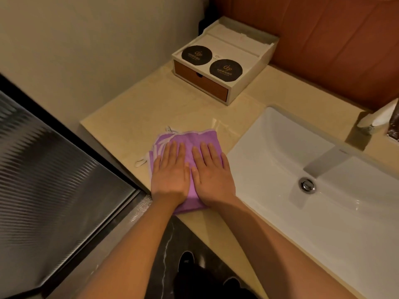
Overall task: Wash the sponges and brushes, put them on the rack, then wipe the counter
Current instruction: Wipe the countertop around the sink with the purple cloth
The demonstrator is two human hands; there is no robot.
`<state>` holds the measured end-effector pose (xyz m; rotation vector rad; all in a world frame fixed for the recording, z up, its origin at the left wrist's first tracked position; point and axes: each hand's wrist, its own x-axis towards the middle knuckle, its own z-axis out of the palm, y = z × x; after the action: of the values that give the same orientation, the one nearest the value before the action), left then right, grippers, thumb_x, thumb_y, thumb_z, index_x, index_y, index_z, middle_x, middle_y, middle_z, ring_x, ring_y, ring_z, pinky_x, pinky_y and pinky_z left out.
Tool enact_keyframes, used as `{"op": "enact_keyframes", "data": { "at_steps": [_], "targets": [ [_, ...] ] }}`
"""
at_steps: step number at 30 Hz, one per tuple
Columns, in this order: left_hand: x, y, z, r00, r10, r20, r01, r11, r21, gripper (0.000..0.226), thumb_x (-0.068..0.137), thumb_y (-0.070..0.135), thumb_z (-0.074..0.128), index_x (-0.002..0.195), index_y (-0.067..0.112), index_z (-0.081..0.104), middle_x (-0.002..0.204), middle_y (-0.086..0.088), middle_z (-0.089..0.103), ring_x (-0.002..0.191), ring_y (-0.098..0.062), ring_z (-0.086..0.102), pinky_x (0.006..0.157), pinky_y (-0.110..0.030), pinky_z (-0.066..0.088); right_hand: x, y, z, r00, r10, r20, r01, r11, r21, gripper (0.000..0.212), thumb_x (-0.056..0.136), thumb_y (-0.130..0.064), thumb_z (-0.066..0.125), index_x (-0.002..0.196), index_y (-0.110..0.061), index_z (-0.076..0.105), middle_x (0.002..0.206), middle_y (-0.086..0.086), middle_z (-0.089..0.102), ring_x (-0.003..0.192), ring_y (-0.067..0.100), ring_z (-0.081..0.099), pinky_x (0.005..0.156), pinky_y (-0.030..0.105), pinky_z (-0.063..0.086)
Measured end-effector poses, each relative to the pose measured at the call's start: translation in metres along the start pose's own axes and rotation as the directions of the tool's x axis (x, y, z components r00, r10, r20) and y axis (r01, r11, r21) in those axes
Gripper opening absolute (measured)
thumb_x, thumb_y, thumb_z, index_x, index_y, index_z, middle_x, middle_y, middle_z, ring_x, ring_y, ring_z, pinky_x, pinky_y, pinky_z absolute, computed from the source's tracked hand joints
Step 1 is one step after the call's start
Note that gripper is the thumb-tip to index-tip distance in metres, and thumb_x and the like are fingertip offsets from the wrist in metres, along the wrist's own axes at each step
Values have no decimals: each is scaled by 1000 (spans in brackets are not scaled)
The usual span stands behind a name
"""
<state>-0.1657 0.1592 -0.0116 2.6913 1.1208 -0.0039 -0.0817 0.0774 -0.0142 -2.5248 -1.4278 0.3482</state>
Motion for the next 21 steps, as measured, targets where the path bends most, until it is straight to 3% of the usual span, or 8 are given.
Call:
{"op": "enact_keyframes", "data": {
  "at_steps": [5, 8, 10, 12, 15, 17, 21],
  "targets": [
    [9, -1, 1, 1000, 15, -18, -15, 1000, 11, 74, 81, 44, -13, 150, 20, 0, 159, 0, -2, 147, -14, -3, 117, -32, 1, 9, 5, -2, 1000, -18, -2, 19, 1000, 21, 54, 101, -39, 14, 149, -26, -6, 159, -3, -12, 145, 13, -15, 113, 32, -16],
    [26, -2, -1, 1000, 22, -16, -22, 1000, -2, 67, 86, 40, -6, 150, 19, -1, 159, 0, -4, 147, -14, -5, 117, -31, -1, 27, 8, -3, 1000, -10, -4, 10, 1000, 5, 55, 101, -40, 13, 149, -26, -8, 159, -2, -13, 145, 13, -17, 112, 32, -18],
    [40, -3, -3, 999, 53, -11, -53, 999, -1, 72, 82, 43, -13, 149, 21, -4, 159, 1, -5, 147, -13, -5, 117, -31, -1, 39, 9, -3, 999, 32, -9, -32, 999, -7, 55, 101, -40, 13, 149, -25, -9, 158, -2, -15, 142, 12, -22, 112, 32, -20],
    [57, -6, -4, 995, 101, 4, -101, 995, 18, 79, 75, 45, -18, 149, 21, -6, 159, 1, -7, 147, -12, -6, 117, -30, -1, 51, 8, -4, 997, 76, -6, -76, 997, -20, 58, 97, -45, 2, 149, -24, -11, 158, -1, -18, 135, 11, -29, 110, 33, -22],
    [85, -10, -6, 981, 193, 32, -194, 980, 46, 79, 74, 46, -17, 149, 21, -7, 159, 2, -8, 146, -12, -7, 117, -30, -3, 66, 5, -9, 988, 152, 14, -152, 988, 13, 90, 67, -58, -31, 147, -22, -16, 154, 0, -26, 132, 14, -32, 107, 33, -26],
    [103, -10, -6, 965, 257, 49, -260, 964, 59, 79, 74, 46, -17, 148, 22, -8, 159, 3, -8, 146, -11, -8, 117, -30, -3, 75, 6, -12, 979, 203, 25, -204, 979, 30, 94, 60, -56, -27, 147, -22, -17, 156, 1, -23, 137, 16, -29, 107, 32, -24],
    [131, -5, -7, 938, 340, 60, -345, 933, 98, 75, 77, 44, -16, 148, 23, -7, 159, 4, -9, 146, -10, -9, 117, -30, -3, 88, 15, -15, 968, 250, -15, -249, 967, 44, 89, 65, -54, -21, 149, -22, -13, 158, 0, -18, 145, 18, -18, 110, 32, -19]
  ]
}}
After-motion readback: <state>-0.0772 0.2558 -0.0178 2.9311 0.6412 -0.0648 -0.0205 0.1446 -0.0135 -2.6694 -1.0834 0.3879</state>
